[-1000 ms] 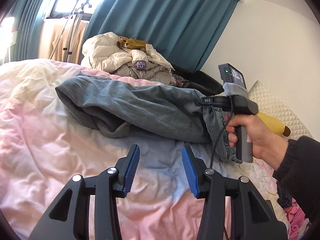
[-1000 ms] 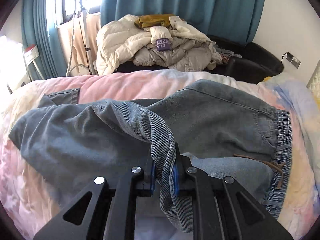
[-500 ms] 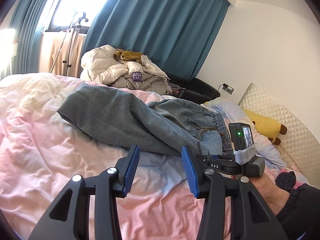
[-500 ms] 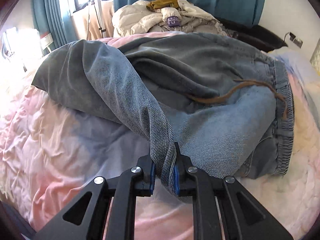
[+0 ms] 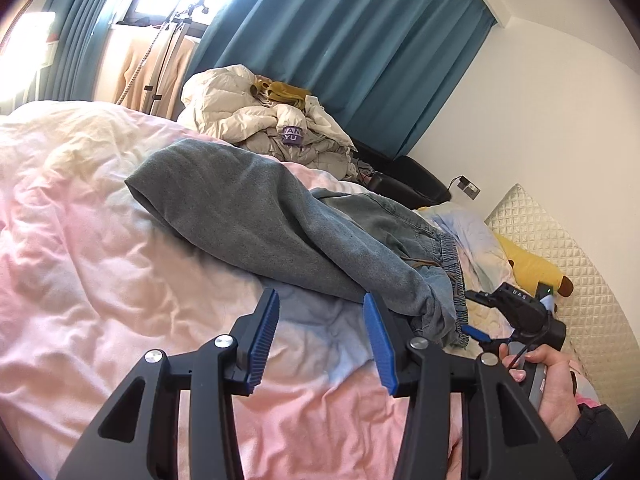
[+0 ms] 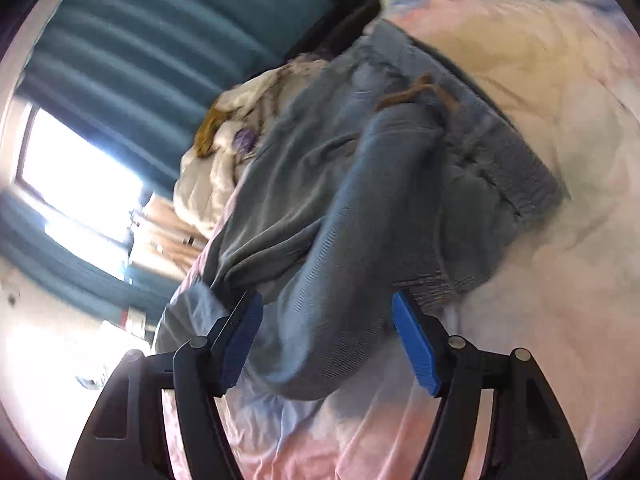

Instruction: Fold clothes

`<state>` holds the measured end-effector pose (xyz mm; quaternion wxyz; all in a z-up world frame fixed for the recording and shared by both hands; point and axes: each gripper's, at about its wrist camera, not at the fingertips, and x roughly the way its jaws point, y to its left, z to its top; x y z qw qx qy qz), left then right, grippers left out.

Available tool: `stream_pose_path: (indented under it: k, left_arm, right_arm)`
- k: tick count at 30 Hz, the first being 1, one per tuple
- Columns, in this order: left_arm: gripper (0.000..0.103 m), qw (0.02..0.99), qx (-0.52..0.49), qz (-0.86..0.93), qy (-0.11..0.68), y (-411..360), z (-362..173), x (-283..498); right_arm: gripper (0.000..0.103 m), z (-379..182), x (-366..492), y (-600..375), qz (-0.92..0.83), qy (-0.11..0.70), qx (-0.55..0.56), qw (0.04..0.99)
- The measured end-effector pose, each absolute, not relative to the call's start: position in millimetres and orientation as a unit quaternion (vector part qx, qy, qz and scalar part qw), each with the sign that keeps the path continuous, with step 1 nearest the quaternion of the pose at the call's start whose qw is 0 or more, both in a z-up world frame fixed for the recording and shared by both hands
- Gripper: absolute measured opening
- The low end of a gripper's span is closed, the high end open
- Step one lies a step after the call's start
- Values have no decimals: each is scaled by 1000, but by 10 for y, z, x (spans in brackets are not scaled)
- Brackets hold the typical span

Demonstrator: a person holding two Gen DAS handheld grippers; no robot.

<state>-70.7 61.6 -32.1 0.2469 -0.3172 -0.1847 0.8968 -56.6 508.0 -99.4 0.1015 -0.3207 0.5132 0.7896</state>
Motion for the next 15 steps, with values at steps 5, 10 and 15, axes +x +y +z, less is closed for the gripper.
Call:
stream_pose_path:
  k: [5, 10, 15]
  left_arm:
    - [45, 239, -333, 888, -206, 559, -386, -764]
    - [45, 235, -343, 884, -211, 580, -436, -794]
    - [45, 233, -356, 880, -212, 612, -513, -834]
  right_arm:
    - [68, -1767, -452, 5512, 661, 671, -314, 123]
    - [68, -1874, -512, 5568, 653, 674, -317, 138]
    - [68, -1821, -731, 5610, 703, 615, -312, 174]
